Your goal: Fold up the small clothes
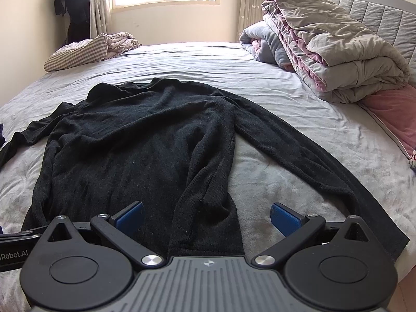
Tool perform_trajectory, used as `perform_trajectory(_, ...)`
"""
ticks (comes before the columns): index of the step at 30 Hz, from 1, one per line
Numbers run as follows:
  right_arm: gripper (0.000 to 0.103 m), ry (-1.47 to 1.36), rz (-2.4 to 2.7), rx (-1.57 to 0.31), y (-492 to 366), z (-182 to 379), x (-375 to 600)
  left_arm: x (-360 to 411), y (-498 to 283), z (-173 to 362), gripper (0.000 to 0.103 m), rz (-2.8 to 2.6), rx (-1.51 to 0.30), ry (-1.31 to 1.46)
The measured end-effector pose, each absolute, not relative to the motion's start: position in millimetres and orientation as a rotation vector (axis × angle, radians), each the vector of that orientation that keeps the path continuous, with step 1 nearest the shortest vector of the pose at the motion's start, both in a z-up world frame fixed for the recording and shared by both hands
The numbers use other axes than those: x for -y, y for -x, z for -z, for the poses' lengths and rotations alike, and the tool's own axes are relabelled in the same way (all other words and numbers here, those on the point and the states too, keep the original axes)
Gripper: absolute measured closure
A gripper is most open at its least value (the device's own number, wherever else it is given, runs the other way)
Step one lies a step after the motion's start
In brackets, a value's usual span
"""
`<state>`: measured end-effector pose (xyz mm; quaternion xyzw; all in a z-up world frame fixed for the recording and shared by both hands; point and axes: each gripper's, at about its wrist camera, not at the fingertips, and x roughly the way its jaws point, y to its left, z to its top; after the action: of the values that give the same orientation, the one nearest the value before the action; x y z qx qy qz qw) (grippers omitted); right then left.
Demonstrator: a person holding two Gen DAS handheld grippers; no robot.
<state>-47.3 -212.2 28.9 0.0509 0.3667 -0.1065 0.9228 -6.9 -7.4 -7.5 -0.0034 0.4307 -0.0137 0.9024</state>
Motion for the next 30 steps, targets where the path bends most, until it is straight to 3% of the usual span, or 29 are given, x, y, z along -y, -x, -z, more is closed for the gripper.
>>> perform_trajectory(30,0.000,-0.113,0.206,-0.769,46.9,-28.2,212.1,4.2,6.2,8.0,0.001,0.024,-0.893,0.005)
